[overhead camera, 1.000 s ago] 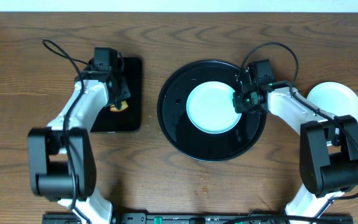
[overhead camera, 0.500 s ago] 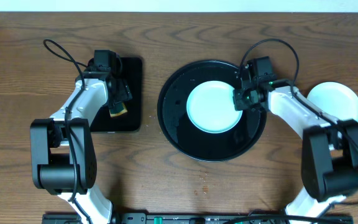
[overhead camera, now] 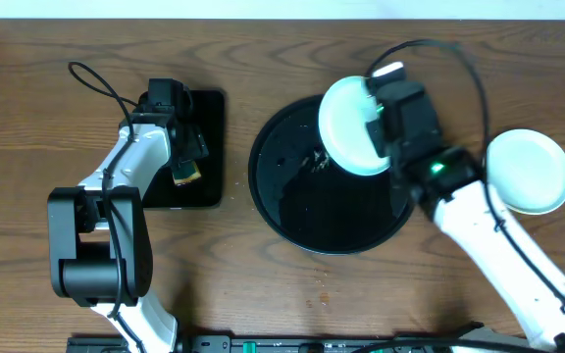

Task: Clean dirty plates on tray and stack at the side
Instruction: 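Lift the pale green plate off the round tray with the right gripper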

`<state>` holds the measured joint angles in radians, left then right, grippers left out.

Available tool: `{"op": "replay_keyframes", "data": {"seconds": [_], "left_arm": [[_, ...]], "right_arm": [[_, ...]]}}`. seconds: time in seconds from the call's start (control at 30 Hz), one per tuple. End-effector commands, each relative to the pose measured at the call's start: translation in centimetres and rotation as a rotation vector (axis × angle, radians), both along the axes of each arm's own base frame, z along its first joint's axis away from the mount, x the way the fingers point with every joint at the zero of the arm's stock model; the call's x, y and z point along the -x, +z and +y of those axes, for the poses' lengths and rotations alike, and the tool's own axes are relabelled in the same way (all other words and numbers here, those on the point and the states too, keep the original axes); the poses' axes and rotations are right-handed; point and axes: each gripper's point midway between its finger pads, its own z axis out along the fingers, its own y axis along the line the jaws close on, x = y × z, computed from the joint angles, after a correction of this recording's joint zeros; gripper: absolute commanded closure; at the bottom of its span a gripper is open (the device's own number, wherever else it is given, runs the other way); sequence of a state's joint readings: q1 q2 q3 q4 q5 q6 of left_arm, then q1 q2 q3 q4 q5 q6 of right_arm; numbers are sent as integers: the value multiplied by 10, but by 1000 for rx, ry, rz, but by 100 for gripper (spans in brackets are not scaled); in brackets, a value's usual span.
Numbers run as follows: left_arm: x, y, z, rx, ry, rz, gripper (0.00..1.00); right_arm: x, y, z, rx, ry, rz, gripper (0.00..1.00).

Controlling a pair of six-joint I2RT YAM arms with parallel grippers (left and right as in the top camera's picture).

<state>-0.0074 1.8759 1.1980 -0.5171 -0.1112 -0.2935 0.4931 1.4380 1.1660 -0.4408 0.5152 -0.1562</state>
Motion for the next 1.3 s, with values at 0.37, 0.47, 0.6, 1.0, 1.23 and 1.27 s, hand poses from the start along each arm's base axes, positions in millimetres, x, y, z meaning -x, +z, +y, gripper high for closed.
{"op": "replay_keyframes", "data": {"seconds": [0.37,0.47,0.6,1.0,1.23,1.27], "left_arm": [[3,-1,3,-14,2,6,12],[3,-1,3,-14,2,6,13],[3,-1,3,-13,2,6,12],[3,-1,3,-14,2,6,12],[3,-1,3,-14,2,6,12],[3,-1,3,-14,2,6,12]], "right_arm": [[25,78,20,421,-212,-323,99],[25,78,20,421,-212,-323,99],[25,78,20,424,-210,-322,99],[21,74,23,372,-194,-322,99],[6,38,26,183,-94,-208,99],[4,26,25,120,-79,-161,99]]}}
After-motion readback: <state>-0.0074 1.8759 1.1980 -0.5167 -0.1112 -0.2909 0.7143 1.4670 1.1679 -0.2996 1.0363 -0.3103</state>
